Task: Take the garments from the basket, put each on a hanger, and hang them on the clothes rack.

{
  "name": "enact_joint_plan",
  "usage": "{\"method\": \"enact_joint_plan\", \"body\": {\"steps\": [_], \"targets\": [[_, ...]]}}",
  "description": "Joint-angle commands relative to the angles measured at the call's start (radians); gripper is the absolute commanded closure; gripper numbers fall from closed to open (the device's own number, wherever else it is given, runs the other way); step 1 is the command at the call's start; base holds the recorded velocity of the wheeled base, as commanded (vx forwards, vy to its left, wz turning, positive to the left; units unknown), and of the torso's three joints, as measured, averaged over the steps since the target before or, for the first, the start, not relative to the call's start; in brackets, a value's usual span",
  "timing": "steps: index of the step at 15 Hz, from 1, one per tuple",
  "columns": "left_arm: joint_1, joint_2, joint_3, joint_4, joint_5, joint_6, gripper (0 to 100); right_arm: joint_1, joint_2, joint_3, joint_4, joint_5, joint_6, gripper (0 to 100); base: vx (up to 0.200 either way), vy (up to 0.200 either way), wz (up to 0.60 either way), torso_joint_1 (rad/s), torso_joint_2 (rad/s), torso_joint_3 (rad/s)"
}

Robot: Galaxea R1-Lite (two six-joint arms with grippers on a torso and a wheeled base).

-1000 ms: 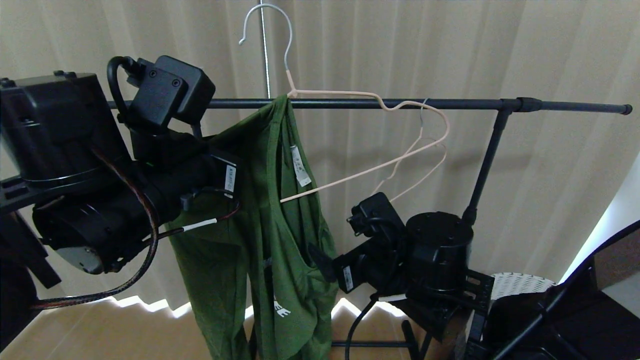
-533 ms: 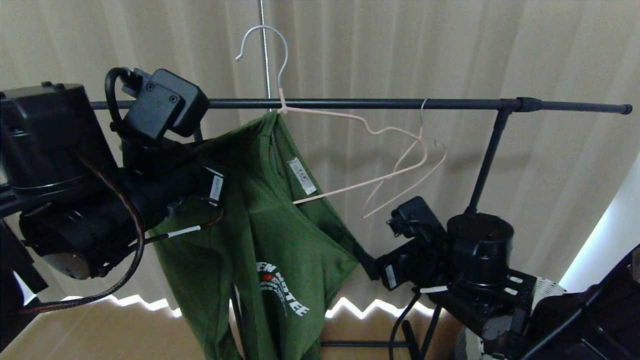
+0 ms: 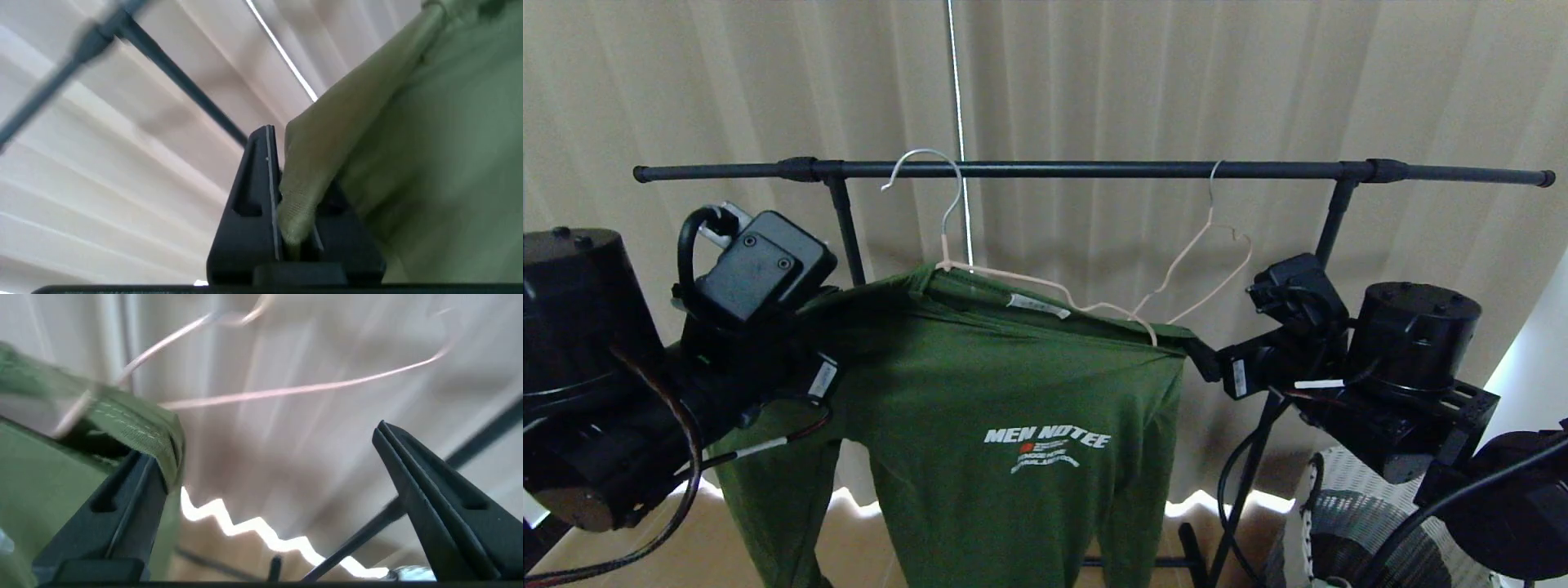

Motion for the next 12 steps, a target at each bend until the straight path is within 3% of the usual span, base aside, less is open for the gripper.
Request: {"method": "enact_joint_plan", "body": {"steps": [1,4,9,12], "targets": [[0.011,-0.019,0.062,0.001,-0.014,0.010,100,-0.012,-0.012,-0.027,0.001,-0.001,-0.006,0,0.000,0.000,0.00,0.000,0.00,0.000],[0.016,-0.014,0.103,0.001,-0.012,0.039,100,0.003,-0.051,-0.017,0.002,0.003,-0.032,0,0.000,0.000,0.00,0.000,0.00,0.000],[0.019,0.004,0.076,-0.016,-0.004,0.037,100,0.133,-0.086,-0.008,0.002,0.010,-0.036,0,0.000,0.000,0.00,0.000,0.00,0.000],[0.019,0.016,0.083,-0.033,-0.003,0.037,100,0.138,-0.087,-0.007,0.001,0.082,-0.039,0,0.000,0.000,0.00,0.000,0.00,0.000]]}}
